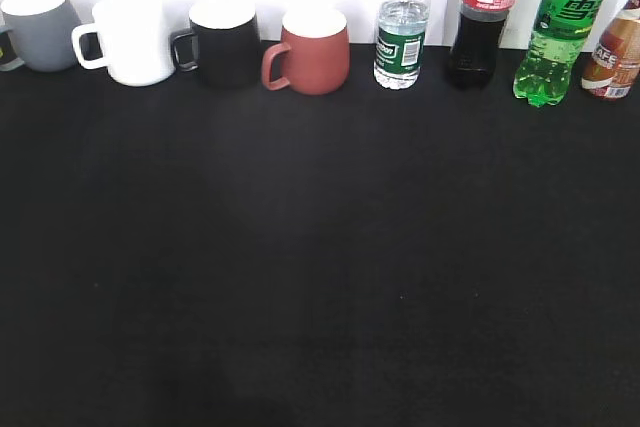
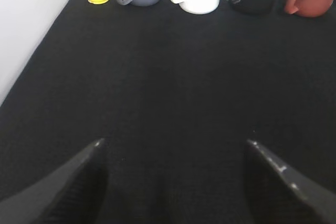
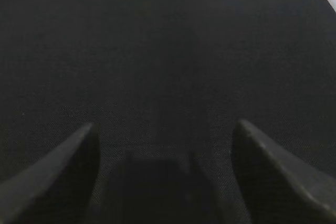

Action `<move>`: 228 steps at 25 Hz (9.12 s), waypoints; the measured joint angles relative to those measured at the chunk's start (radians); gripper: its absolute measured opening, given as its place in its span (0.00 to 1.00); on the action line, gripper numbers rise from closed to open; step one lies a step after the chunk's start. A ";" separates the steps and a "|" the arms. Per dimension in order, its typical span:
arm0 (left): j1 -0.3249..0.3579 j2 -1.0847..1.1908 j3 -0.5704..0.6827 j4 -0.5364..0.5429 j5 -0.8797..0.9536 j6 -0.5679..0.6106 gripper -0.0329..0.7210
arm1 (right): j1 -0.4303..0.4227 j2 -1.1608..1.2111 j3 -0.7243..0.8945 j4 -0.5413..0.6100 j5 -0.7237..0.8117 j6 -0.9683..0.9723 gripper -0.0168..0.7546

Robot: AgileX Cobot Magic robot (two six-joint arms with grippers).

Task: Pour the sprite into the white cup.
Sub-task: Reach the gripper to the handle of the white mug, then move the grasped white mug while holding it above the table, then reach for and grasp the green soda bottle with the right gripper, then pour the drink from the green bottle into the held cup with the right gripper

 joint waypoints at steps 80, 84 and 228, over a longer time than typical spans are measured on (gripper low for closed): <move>-0.207 1.286 0.194 0.201 -1.964 -0.088 0.14 | 0.004 0.142 0.008 0.011 -0.337 0.000 0.78; -0.220 1.286 0.194 0.219 -1.949 -0.093 0.14 | 0.004 0.512 0.189 0.011 -1.091 0.000 0.78; -0.383 1.553 0.133 0.362 -1.921 -0.062 0.13 | 0.470 1.656 -0.269 -0.281 -1.745 -1.228 0.53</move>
